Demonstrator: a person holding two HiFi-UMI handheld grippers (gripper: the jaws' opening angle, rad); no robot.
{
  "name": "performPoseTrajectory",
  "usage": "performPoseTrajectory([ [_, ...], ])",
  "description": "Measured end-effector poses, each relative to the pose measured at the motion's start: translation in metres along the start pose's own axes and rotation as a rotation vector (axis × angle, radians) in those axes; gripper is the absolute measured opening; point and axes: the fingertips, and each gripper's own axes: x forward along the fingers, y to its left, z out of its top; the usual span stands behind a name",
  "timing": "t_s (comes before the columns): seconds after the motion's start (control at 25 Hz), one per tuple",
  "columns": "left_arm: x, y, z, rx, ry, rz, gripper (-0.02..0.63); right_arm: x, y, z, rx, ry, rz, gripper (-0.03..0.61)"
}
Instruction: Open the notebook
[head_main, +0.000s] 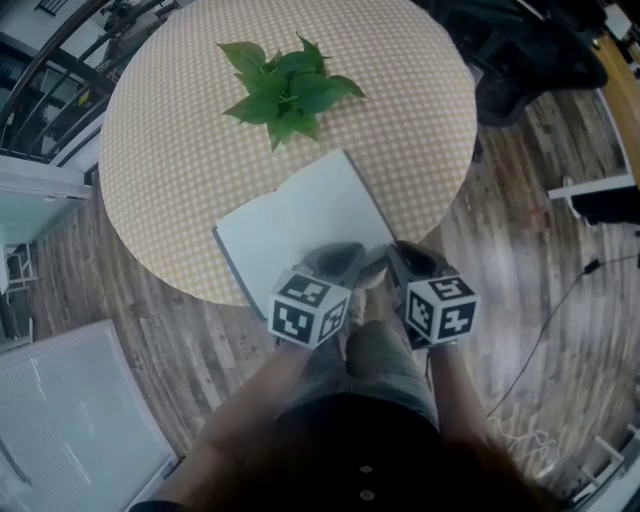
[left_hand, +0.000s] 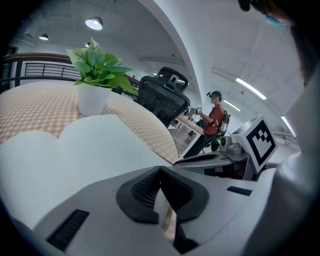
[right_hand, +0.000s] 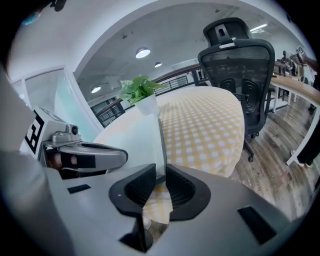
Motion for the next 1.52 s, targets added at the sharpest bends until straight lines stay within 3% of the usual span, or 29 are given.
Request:
performPoseTrajectory([
  [0.52, -0.005, 0.003, 0.006, -0.001, -0.024, 0.000, 0.009, 0.003, -0.006, -0.002, -0.060, 0.034, -0.110, 0.057],
  [0.84, -0.027, 0.013, 0.011, 0.002, -0.054, 0.016, 0.009, -0.011, 0.000, 0.012, -0.054, -0.041, -0.164, 0.057],
  [1.52, -0.139, 0.008, 0.049, 0.102, -0.219, -0.028, 0.009, -0.065, 0.132, 0.070, -0.144, -0.271, -0.052, 0.050],
])
